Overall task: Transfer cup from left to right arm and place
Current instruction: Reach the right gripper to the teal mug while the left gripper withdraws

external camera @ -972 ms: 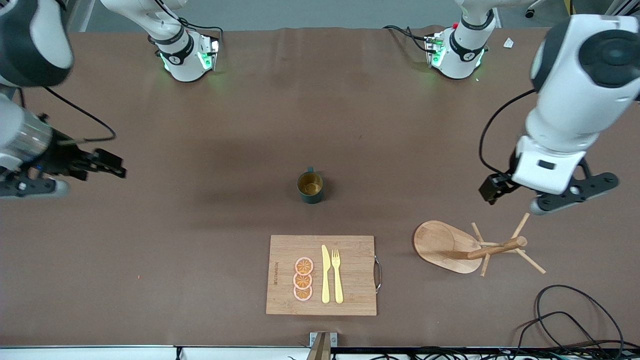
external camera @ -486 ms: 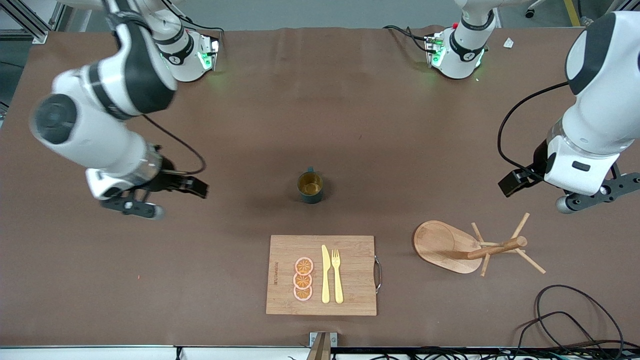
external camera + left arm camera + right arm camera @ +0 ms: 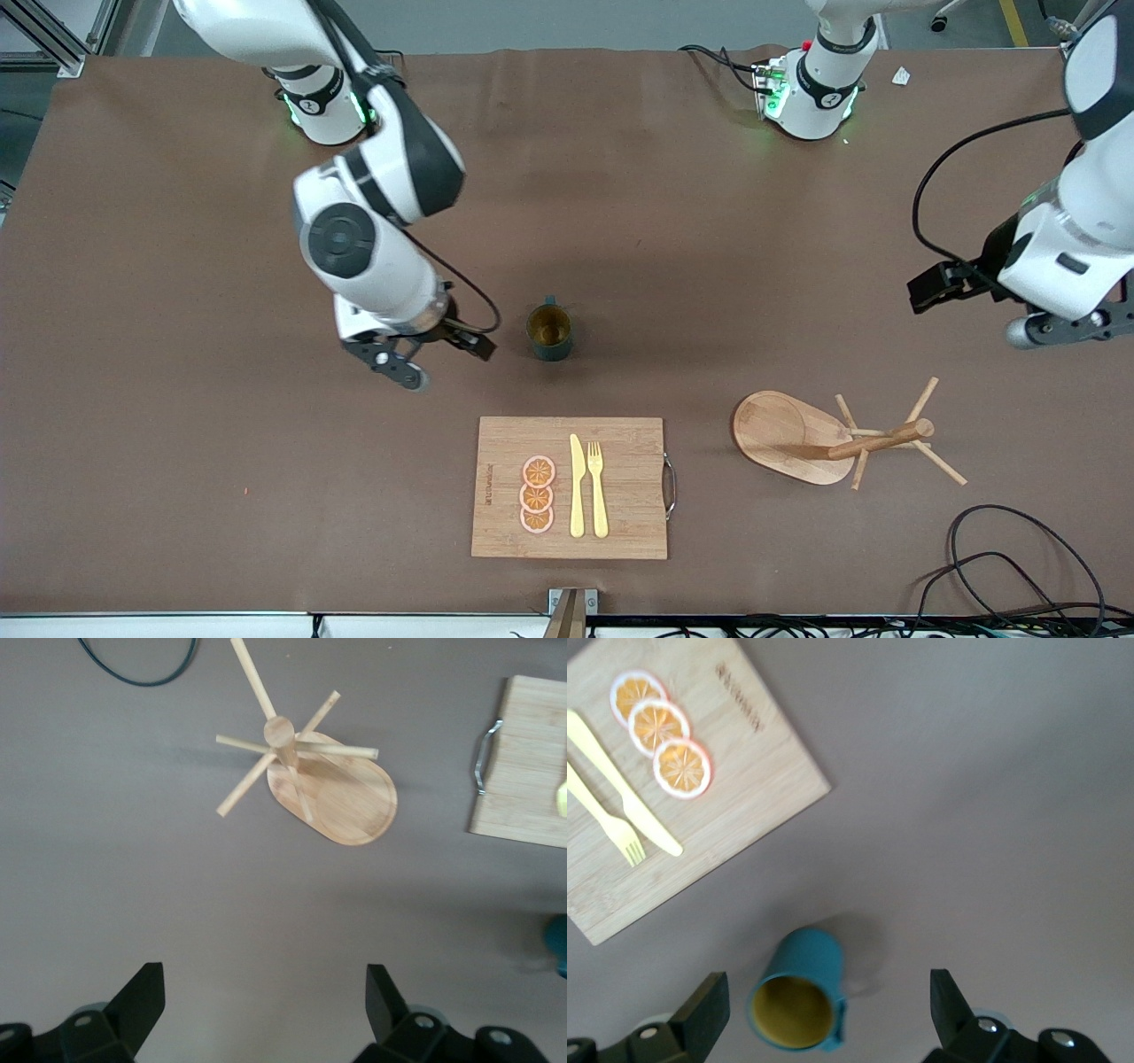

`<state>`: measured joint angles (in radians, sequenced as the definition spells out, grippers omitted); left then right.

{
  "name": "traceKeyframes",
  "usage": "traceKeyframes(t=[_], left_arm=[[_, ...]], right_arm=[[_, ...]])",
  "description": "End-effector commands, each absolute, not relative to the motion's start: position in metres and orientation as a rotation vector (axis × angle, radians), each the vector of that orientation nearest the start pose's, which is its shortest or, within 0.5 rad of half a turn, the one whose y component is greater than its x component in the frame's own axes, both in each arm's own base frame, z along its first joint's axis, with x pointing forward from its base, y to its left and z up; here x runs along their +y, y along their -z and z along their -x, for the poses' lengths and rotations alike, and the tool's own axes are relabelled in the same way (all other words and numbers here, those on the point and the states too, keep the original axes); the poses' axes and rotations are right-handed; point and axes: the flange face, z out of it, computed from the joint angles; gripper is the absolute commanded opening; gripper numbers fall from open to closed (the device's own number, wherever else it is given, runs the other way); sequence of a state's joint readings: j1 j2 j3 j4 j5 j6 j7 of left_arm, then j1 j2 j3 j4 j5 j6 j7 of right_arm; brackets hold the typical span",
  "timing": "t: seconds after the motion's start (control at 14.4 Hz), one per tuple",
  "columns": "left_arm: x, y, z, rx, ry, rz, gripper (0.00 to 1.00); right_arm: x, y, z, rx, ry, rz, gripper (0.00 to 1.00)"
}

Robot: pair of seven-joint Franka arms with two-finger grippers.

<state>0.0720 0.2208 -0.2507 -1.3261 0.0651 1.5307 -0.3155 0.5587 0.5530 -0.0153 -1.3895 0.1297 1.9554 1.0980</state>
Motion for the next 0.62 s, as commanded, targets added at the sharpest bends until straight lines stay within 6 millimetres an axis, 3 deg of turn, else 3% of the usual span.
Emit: traceKeyframes(t=[0.0,0.14,0.35,0.56], left_arm=[[-0.074,-0.63,-0.587,-0.22,0.0,3.14,1.0],[-0.05,-0.634,-0.571,-0.18,-0.007,3.126,1.0],[-0.034,-0.636,-0.547,-0.066,-0.022,3.122,1.0],[-0.035,-0.637,-0.527,-0.035,-0.033,3.116,1.0]], right_arm=[[0.429,-0.363,-0.605,1.04,-0.121,2.874,1.0],[0.459,-0.335,-0.594,1.097,-0.099,2.833,1.0],[0.487,-0.301,-0.583,1.151,-0.113,2.764,1.0],[0.503,-0.278,-0.571,1.167,-0.121,2.767,1.0]])
